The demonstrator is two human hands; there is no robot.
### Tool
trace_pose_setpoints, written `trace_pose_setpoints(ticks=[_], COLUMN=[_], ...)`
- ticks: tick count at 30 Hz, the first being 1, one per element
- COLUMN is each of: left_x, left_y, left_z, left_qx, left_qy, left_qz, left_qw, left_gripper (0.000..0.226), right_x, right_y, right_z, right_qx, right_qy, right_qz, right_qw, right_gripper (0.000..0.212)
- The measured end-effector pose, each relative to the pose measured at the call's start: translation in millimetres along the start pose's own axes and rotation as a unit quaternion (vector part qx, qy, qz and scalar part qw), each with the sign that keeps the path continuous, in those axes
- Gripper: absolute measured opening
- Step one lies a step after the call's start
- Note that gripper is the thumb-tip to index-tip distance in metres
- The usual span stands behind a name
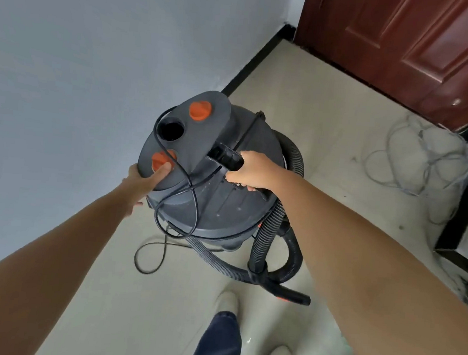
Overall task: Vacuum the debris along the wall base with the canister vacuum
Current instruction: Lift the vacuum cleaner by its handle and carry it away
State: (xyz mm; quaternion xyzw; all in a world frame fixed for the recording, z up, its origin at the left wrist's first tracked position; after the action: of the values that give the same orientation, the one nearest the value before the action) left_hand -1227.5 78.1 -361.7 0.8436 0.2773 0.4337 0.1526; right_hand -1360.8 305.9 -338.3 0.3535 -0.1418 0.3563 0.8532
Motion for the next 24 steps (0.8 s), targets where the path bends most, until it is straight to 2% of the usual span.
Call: trace_pose_setpoints(ticks=[2,5,10,13,16,24], left_x=[0,7,32,63,93,171], left_y=[-9,-30,-78,-122,-178,-329], left_z=[-6,-12,-22,-34,-45,-73], left_qx=[0.012,0.090,0.103,0.108,0.107,0.080], left_qy=[-0.003,0.006,0.001,-0.012,-0.021,-0.051], left_qz=[0.003,0.022,0.037,0.041,0.073,0.094], left_qw=[1.000,0.996,0.994,0.993,0.991,0.991], left_gripper=[0.102,0.087,0.089,0.088,0.099,0.090], right_x=[-2,2,27,47,72,158], right_y=[10,23,55,87,126,231], right_z=[-5,-14,-49,-87,-132,-263], right_qx=[0.002,0.005,0.020,0.021,0.023,0.082], right_qy=[-0.001,0.003,0.002,-0.018,-0.042,-0.087], right_qz=[0.007,0.018,0.029,0.021,0.005,-0.049], right_qw=[1.000,1.000,0.999,0.999,0.999,0.992], right_gripper=[0.015,0.015,0.014,0.015,0.017,0.021])
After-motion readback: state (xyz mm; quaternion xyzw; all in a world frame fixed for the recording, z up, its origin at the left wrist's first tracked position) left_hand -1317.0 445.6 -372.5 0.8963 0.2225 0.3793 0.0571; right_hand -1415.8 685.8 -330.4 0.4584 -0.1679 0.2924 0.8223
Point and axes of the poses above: each hand's wrist, its own x-axis away from the middle knuckle, its own y-axis out of the back of the hand, z = x × y, the point moved 7 cm from there along -x, towards the middle knuckle, and after that the axes turned 7 degrees about -z, right-handed, at the moved point
